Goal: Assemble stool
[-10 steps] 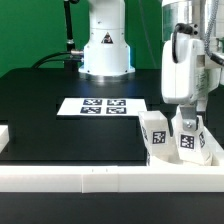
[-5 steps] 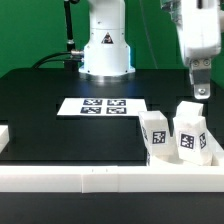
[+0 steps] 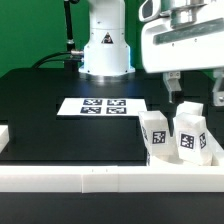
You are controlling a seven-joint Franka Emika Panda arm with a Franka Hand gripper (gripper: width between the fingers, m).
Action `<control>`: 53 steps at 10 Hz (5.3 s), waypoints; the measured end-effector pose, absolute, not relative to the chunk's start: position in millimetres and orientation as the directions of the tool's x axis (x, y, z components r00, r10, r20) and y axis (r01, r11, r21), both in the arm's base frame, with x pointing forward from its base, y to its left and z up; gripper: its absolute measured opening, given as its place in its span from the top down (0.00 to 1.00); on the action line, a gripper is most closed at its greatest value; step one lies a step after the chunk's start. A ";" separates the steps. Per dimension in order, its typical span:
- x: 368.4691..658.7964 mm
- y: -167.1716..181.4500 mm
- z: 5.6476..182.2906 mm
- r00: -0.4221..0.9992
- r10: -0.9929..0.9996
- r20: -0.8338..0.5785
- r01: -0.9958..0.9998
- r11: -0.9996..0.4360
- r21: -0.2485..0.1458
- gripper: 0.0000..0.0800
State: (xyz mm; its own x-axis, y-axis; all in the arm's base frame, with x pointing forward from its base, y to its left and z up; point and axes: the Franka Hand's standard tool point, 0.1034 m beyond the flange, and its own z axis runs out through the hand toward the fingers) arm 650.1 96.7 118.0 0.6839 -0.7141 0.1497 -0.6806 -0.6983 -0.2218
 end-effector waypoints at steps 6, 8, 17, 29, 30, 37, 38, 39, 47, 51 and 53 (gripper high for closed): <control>653.1 87.2 113.2 0.960 0.004 0.280 0.006 -1.000 -0.006 0.19; 656.2 96.9 116.2 0.924 0.300 0.238 0.288 -0.954 0.082 0.19; 651.2 101.4 92.5 0.869 0.488 -0.081 0.493 -0.868 0.059 0.19; 645.2 102.9 77.9 0.890 0.454 -0.051 0.456 -0.887 0.069 0.57; 645.2 103.0 77.9 0.902 0.428 -0.048 0.431 -0.900 0.069 0.57; 647.4 108.6 76.5 0.802 -0.596 0.041 -0.597 -0.801 0.038 0.57; 647.0 108.3 76.4 0.727 -0.685 0.044 -0.686 -0.727 0.033 0.57; 646.8 107.8 76.3 0.666 -0.744 0.046 -0.746 -0.666 0.030 0.57; 645.4 115.4 76.6 -0.283 -0.959 0.026 -0.957 0.280 -0.069 0.57; 646.9 125.9 76.0 -0.382 -0.923 -0.041 -0.920 0.384 -0.078 0.57; 647.7 122.9 77.3 -0.405 -0.912 -0.068 -0.910 0.410 -0.071 0.57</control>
Offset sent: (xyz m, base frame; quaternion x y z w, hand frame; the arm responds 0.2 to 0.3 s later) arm 0.0000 0.0000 0.0000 0.0000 0.0000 -0.2667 0.9638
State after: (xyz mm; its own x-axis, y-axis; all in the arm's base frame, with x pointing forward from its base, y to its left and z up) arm 647.7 122.9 77.3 -0.4052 -0.9117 -0.0681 -0.9095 0.4096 -0.0709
